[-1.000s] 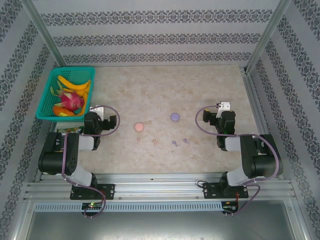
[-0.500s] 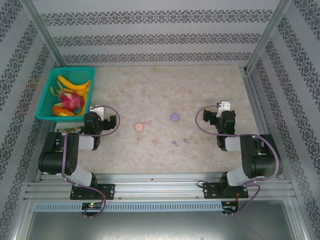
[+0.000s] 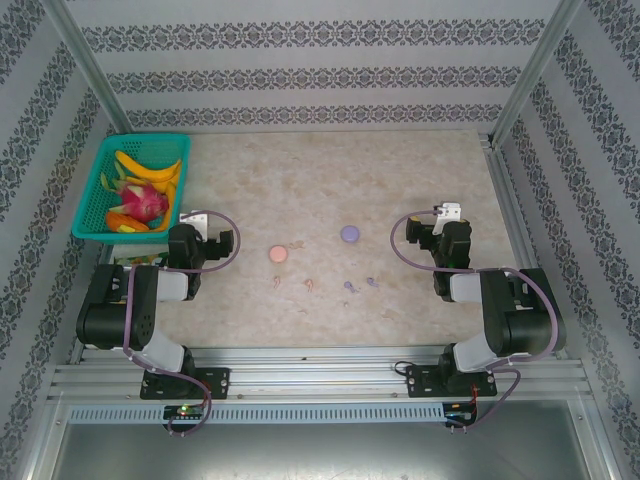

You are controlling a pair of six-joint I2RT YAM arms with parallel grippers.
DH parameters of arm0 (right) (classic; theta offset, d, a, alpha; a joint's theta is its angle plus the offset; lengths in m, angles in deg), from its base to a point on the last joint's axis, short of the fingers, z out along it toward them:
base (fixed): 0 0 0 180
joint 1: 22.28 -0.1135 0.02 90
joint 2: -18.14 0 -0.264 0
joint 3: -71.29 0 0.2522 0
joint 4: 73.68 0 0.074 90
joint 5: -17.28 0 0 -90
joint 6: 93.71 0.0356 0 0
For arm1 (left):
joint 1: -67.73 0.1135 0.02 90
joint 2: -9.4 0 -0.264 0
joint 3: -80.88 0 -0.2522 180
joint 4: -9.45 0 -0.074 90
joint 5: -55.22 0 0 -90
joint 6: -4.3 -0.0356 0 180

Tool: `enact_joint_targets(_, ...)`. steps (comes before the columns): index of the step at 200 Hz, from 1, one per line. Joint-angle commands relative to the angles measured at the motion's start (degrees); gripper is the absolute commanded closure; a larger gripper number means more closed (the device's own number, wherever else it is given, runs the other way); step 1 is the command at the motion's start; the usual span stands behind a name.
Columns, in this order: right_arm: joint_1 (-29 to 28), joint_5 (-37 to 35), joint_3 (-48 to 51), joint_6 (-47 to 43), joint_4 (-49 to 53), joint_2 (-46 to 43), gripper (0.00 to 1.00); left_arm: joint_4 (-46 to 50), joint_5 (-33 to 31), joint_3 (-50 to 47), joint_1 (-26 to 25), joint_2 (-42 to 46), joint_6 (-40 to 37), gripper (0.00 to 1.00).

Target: Insert the wireless bluetooth earbuds into the charging case

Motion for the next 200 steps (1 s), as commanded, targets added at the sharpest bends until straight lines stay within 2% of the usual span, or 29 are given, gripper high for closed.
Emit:
enact_joint_targets(1, 0.02, -0.93, -1.73, 0.13, 1.59, -3.11, 0.02, -1.34, 1.09, 2.17, -0.47, 0.82, -0.03, 0.00)
enact_joint_targets(27, 0.13, -3.91, -2.87, 2.36, 13.42, -14.67, 0.02, 12.05, -0.32, 7.95, -0.48, 5.42, 0.49, 0.00)
enact_joint_targets(44, 0.71, -4.31, -3.14, 10.75, 17.10, -21.98, 0.02, 18.35, -1.78, 10.43, -0.57, 8.46, 1.72, 0.00)
enact_joint_targets(63, 1.29, -6.88, -5.93, 24.14, 27.16, -28.34, 0.02, 27.25, -2.87, 13.96, -0.53, 11.74, 6.39, 0.00)
enact_joint_targets(89, 1.71, 1.13, -12.88, 26.80, 39.97, -32.01, 0.02, 39.49, -3.94, 19.24, -0.78, 15.12, 15.38, 0.00)
enact_joint_targets(108, 1.22, 11.88, -19.12, 25.80, 48.29, -30.07, 0.02, 47.16, -1.54, 22.76, -0.92, 17.18, 22.23, 0.00)
enact_joint_targets(127, -2.25, 15.89, -25.33, 24.75, 56.99, -26.58, 0.02, 51.75, 3.71, 24.80, -0.97, 18.71, 27.56, 0.00)
enact_joint_targets(158, -14.62, 13.83, -35.69, 20.83, 70.87, -17.80, 0.02, 52.25, 8.90, 23.20, -1.65, 22.14, 33.98, 0.00)
enact_joint_targets(200, -30.31, 7.71, -48.00, 21.98, 81.23, -3.68, 0.04, 56.32, 5.59, 20.76, -2.20, 27.02, 43.44, 0.00)
